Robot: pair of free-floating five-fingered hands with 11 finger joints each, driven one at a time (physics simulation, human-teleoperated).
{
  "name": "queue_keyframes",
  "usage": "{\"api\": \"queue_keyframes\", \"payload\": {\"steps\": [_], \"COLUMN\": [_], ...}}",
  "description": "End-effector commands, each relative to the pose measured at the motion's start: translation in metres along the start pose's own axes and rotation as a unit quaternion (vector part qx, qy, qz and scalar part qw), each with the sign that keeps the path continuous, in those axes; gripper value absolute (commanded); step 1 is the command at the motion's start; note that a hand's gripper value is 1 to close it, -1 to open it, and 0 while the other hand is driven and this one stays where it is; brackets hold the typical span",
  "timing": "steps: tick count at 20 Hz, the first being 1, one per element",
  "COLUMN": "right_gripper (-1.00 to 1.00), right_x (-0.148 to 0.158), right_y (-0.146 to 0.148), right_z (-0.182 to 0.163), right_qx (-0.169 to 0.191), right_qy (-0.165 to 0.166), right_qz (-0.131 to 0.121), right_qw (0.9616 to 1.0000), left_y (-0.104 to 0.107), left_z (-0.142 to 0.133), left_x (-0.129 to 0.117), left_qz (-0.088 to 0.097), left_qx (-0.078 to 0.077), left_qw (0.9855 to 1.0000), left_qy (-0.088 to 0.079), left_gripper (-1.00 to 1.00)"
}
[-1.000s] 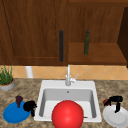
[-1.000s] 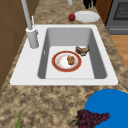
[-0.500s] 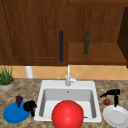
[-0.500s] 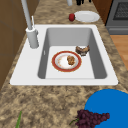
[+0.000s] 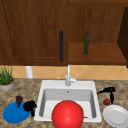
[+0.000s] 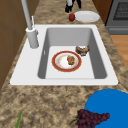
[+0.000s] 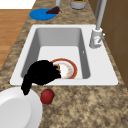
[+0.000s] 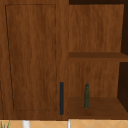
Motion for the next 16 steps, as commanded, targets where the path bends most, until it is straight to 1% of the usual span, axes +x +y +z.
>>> {"api": "queue_keyframes", "payload": {"steps": [1, 3, 5, 7, 9, 11, 12, 13, 16], "right_gripper": [-1.00, -1.00, -1.00, -1.00, -1.00, -1.00, -1.00, -1.00, -1.00], "right_x": [-0.025, -0.028, -0.034, -0.040, -0.044, -0.047, -0.044, -0.047, -0.053], "right_y": [0.000, 0.014, 0.030, 0.042, 0.055, 0.056, 0.056, 0.055, 0.055], "right_z": [-0.018, -0.013, -0.006, -0.003, -0.002, -0.017, -0.026, -0.031, -0.044], "right_qx": [0.013, 0.007, -0.009, -0.024, -0.027, -0.017, -0.010, 0.007, 0.052], "right_qy": [0.028, 0.042, 0.062, 0.081, 0.099, 0.113, 0.118, 0.122, 0.140], "right_qz": [0.026, 0.032, 0.036, 0.049, 0.055, 0.056, 0.056, 0.053, 0.054], "right_qw": [0.9992, 0.9986, 0.9974, 0.9952, 0.9932, 0.9919, 0.9914, 0.9911, 0.9874], "left_y": [0.000, 0.000, 0.000, 0.000, 0.000, 0.000, 0.000, 0.000, 0.000], "left_z": [0.000, 0.000, 0.000, 0.000, 0.000, 0.000, 0.000, 0.000, 0.000], "left_x": [0.000, 0.000, 0.000, 0.000, 0.000, 0.000, 0.000, 0.000, 0.000], "left_qz": [0.000, 0.000, 0.000, 0.000, 0.000, 0.000, 0.000, 0.000, 0.000], "left_qx": [0.000, 0.000, 0.000, 0.000, 0.000, 0.000, 0.000, 0.000, 0.000], "left_qw": [1.0000, 1.0000, 1.0000, 1.0000, 1.0000, 1.0000, 1.0000, 1.0000, 1.0000], "left_qy": [0.000, 0.000, 0.000, 0.000, 0.000, 0.000, 0.000, 0.000, 0.000], "left_gripper": [0.00, 0.00, 0.00, 0.00, 0.00, 0.00, 0.00, 0.00, 0.00]}}
